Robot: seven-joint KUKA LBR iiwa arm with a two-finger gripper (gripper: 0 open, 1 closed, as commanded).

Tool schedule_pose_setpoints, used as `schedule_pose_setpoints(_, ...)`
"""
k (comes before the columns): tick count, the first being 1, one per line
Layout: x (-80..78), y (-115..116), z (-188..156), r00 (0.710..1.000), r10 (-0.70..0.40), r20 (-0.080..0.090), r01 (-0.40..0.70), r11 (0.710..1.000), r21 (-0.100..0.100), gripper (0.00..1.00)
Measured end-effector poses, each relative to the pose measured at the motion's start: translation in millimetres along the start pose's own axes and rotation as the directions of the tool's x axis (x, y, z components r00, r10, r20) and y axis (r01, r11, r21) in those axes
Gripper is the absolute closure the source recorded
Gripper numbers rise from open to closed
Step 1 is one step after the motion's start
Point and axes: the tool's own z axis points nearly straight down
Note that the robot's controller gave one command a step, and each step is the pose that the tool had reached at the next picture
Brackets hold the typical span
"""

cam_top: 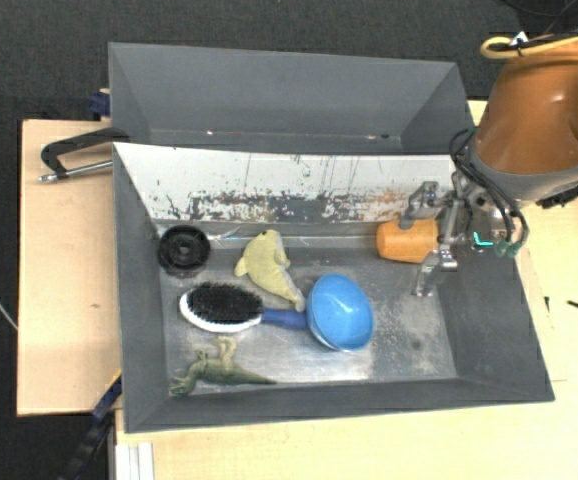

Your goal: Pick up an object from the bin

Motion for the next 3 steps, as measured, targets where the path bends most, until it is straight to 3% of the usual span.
schedule_pose_setpoints(1, 22.2, 89.3, 74.5, 0.999, -0.043, 0.0, 0.043, 0.999, -0.004, 0.0)
schedule_pose_setpoints(2, 38.0, 73.3, 135.6, 0.921, -0.388, 0.02, 0.388, 0.922, 0.005, 0.0)
schedule_pose_setpoints(3, 33.3, 73.8, 131.2, 0.921, -0.388, 0.035, 0.388, 0.921, 0.011, 1.0)
